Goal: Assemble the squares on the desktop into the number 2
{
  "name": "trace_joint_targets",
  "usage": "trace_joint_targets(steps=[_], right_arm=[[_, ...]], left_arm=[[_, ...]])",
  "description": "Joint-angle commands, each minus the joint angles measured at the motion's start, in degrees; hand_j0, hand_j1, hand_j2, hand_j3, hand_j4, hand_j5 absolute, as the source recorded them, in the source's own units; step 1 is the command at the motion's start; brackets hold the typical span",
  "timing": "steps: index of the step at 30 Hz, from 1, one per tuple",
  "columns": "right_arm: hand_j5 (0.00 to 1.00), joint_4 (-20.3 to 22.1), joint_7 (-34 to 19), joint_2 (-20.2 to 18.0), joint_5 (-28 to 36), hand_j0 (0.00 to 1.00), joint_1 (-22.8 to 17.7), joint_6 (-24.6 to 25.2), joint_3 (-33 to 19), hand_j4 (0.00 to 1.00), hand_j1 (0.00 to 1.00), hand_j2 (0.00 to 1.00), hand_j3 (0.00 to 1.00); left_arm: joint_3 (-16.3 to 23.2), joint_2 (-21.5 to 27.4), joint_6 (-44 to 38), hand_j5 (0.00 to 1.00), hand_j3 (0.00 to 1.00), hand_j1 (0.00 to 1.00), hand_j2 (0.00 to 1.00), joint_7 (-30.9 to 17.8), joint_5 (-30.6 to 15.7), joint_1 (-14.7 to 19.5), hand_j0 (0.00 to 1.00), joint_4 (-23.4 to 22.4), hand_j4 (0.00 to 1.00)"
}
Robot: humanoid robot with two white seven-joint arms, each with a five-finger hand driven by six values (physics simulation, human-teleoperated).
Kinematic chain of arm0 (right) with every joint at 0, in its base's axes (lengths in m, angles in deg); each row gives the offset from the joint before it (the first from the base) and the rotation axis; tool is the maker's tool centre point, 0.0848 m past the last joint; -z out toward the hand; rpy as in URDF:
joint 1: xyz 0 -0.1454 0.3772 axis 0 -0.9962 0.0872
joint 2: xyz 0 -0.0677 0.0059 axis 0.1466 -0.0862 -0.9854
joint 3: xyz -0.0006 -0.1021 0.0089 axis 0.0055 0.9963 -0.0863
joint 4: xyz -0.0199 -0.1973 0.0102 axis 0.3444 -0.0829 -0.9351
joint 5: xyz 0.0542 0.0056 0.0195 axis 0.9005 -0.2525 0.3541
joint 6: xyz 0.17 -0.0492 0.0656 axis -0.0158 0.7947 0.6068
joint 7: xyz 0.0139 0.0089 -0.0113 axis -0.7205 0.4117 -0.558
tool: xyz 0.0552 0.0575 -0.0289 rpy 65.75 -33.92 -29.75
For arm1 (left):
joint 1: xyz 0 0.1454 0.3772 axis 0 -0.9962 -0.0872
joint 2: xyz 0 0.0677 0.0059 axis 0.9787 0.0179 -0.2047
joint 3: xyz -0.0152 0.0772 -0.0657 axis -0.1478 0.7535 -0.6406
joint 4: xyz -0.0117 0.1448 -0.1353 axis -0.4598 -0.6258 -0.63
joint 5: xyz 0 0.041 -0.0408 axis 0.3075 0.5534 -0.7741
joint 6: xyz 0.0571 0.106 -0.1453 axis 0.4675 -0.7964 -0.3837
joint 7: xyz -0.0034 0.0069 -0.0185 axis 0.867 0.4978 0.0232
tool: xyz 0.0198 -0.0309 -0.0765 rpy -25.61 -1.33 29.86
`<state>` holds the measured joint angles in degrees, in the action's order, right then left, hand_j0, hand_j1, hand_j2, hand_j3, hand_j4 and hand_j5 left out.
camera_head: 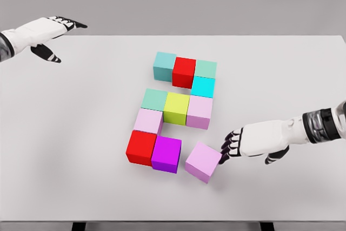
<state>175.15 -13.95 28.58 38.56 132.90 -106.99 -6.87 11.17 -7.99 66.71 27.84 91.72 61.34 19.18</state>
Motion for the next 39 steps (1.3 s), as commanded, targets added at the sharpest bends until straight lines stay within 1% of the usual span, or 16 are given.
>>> trace_joint_targets(steps=[1, 4, 7, 10, 11, 12, 19, 20, 22, 26, 31, 39], right_arm=[[0.96, 0.0, 0.0, -0.2, 0.4, 0.96, 0.0, 0.1, -0.6, 0.96, 0.96, 0.96, 0.96], [0.96, 0.0, 0.0, -0.2, 0.4, 0.96, 0.0, 0.1, -1.4, 0.96, 0.96, 0.96, 0.96], [0.96, 0.0, 0.0, -0.2, 0.4, 0.96, 0.0, 0.1, -1.4, 0.96, 0.96, 0.96, 0.96], [0.96, 0.0, 0.0, 0.0, 0.4, 0.96, 0.0, 0.1, -1.4, 0.96, 0.96, 0.96, 0.96], [0.96, 0.0, 0.0, 0.0, 0.4, 0.96, 0.0, 0.1, -1.4, 0.96, 0.96, 0.96, 0.96], [0.96, 0.0, 0.0, 0.1, 0.4, 0.96, 0.0, 0.1, -1.4, 0.96, 0.96, 0.96, 0.96], [0.96, 0.0, 0.0, 0.5, 0.5, 0.96, 0.0, 0.1, -1.7, 0.96, 0.96, 0.96, 0.96], [0.96, 0.0, 0.0, 0.5, 0.6, 0.96, 0.0, 0.1, -1.8, 0.96, 0.96, 0.96, 0.96], [0.96, 0.0, 0.0, 0.7, 0.6, 0.96, 0.0, 0.1, -1.8, 0.96, 0.96, 0.96, 0.96], [0.96, 0.0, 0.1, 1.2, 0.6, 0.96, 0.0, 0.1, -1.8, 0.96, 0.96, 0.96, 0.96], [0.96, 0.0, 0.0, 1.6, 0.6, 0.96, 0.0, 0.1, -1.9, 0.96, 0.96, 0.96, 0.96], [0.96, -0.1, -0.1, 1.0, 0.6, 0.96, 0.0, 0.1, -3.5, 0.96, 0.96, 0.96, 0.96]], left_arm=[[-0.2, 0.1, -0.1, 1.00, 1.00, 1.00, 1.00, 0.0, -0.4, 0.0, 1.00, -0.1, 1.00], [-0.1, 0.2, -0.1, 1.00, 1.00, 1.00, 1.00, 0.0, -0.1, -0.1, 1.00, 0.0, 1.00], [-0.1, 0.9, -0.1, 1.00, 1.00, 1.00, 1.00, 0.0, -0.3, -1.1, 1.00, 0.8, 1.00], [-0.1, 1.2, -0.1, 1.00, 1.00, 1.00, 1.00, 0.0, -0.4, -1.1, 1.00, 1.0, 1.00], [0.1, 1.9, -0.1, 1.00, 1.00, 1.00, 1.00, 0.0, -0.4, -1.1, 1.00, 1.6, 1.00], [0.1, 2.0, -0.1, 1.00, 1.00, 1.00, 1.00, 0.0, -0.4, -1.6, 1.00, 1.6, 1.00], [0.5, 2.1, -0.1, 1.00, 1.00, 1.00, 1.00, -0.1, -0.3, -1.8, 1.00, 1.8, 1.00], [0.3, 2.2, -0.1, 1.00, 1.00, 1.00, 1.00, -0.1, -0.3, -2.4, 1.00, 2.2, 1.00], [0.4, 2.2, -0.1, 1.00, 1.00, 1.00, 1.00, -0.1, -0.3, -2.5, 1.00, 3.2, 1.00], [0.1, 3.4, -0.1, 1.00, 1.00, 1.00, 1.00, -0.1, -0.3, -2.5, 1.00, 3.0, 1.00], [0.0, 3.4, -0.1, 1.00, 1.00, 1.00, 1.00, -0.1, -0.3, -2.4, 1.00, 2.7, 1.00], [0.0, 3.4, -0.1, 1.00, 1.00, 1.00, 1.00, -0.1, -0.3, -2.4, 1.00, 2.6, 1.00]])
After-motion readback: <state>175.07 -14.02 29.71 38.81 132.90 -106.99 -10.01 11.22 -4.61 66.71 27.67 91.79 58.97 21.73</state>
